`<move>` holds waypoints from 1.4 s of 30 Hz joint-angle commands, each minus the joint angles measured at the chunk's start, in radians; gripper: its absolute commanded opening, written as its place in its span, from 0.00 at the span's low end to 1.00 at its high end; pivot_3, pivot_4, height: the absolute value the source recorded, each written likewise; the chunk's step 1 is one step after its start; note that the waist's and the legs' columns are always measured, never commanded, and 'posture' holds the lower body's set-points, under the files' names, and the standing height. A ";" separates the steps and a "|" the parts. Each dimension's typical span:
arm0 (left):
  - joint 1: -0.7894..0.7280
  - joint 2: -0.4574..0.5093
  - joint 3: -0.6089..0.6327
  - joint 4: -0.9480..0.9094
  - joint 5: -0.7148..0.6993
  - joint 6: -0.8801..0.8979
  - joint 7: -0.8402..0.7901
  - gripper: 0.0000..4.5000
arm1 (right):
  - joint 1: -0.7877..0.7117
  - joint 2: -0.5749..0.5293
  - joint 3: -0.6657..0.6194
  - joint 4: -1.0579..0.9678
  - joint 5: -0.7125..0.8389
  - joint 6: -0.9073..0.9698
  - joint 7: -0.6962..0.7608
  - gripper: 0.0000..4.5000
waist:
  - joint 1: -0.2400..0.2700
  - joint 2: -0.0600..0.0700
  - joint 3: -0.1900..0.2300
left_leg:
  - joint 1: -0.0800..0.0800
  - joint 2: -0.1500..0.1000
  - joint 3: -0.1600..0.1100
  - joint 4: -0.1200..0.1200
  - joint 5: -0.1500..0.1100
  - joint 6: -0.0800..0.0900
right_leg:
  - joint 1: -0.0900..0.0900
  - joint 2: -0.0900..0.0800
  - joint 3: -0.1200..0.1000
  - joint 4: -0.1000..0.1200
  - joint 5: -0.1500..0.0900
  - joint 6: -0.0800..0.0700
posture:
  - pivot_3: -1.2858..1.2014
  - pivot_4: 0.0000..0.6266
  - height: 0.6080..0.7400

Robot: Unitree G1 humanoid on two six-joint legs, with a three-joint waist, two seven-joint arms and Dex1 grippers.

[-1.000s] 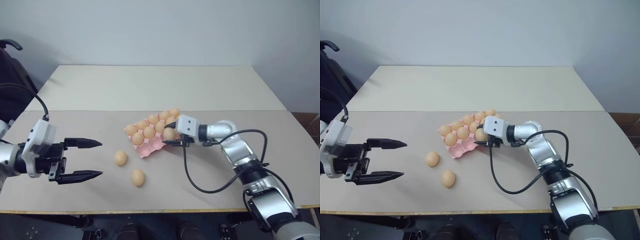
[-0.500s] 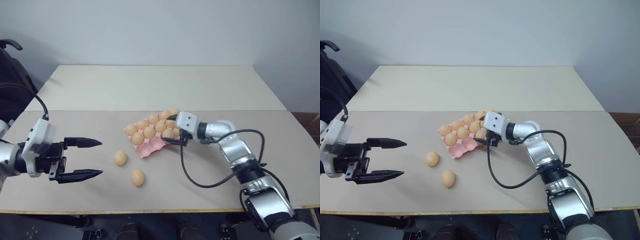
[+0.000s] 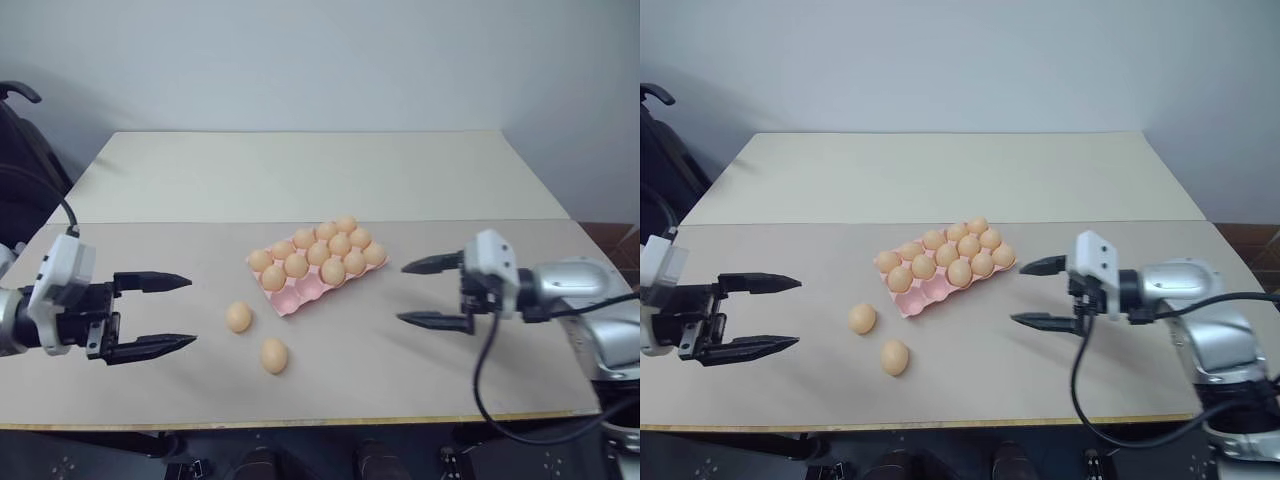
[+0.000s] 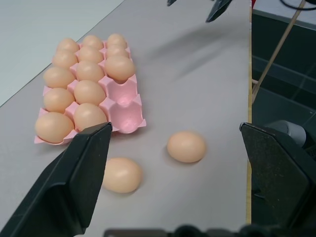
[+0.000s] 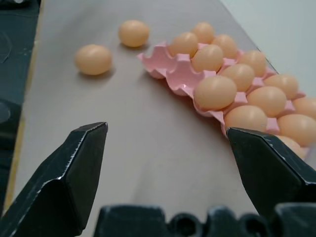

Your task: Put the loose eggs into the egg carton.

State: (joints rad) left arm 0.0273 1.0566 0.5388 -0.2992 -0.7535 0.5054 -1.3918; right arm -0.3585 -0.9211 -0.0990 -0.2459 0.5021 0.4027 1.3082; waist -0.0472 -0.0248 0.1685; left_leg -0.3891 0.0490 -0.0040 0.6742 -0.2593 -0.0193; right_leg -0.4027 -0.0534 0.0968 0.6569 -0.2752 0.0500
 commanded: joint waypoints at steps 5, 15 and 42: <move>0.009 0.007 0.043 -0.021 -0.015 -0.002 0.002 1.00 | 0.037 -0.075 -0.096 -0.027 0.067 -0.019 0.069 0.98 | 0.001 0.000 0.000 | 0.000 0.000 0.000 0.000 0.000 0.000 | 0.000 0.000 0.000 0.000 0.000 0.000 | 0.52 0.24 1.00; 0.011 0.009 0.048 -0.026 -0.021 0.004 0.005 1.00 | 0.031 -0.061 -0.080 -0.037 0.069 -0.017 0.043 0.98 | 0.003 0.000 0.000 | 0.000 0.000 0.000 0.000 0.000 0.000 | 0.000 0.000 0.000 0.000 0.000 0.000 | 0.52 0.24 1.00; 0.000 -0.005 -0.195 -0.110 0.141 -0.138 -0.035 1.00 | -0.127 0.176 0.215 -0.070 -0.101 -0.061 -0.108 0.98 | 0.009 0.000 0.000 | -0.001 0.000 0.000 0.000 0.000 0.000 | 0.000 0.000 0.000 -0.001 0.000 0.000 | 0.52 0.24 1.00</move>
State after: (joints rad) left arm 0.0425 1.0630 0.3975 -0.3718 -0.6635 0.4187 -1.4481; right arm -0.4734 -0.7358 0.1478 -0.2931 0.3815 0.3572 1.1957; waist -0.0382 -0.0249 0.1686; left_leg -0.3900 0.0487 -0.0040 0.6743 -0.2592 -0.0194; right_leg -0.4031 -0.0537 0.0965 0.6563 -0.2752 0.0500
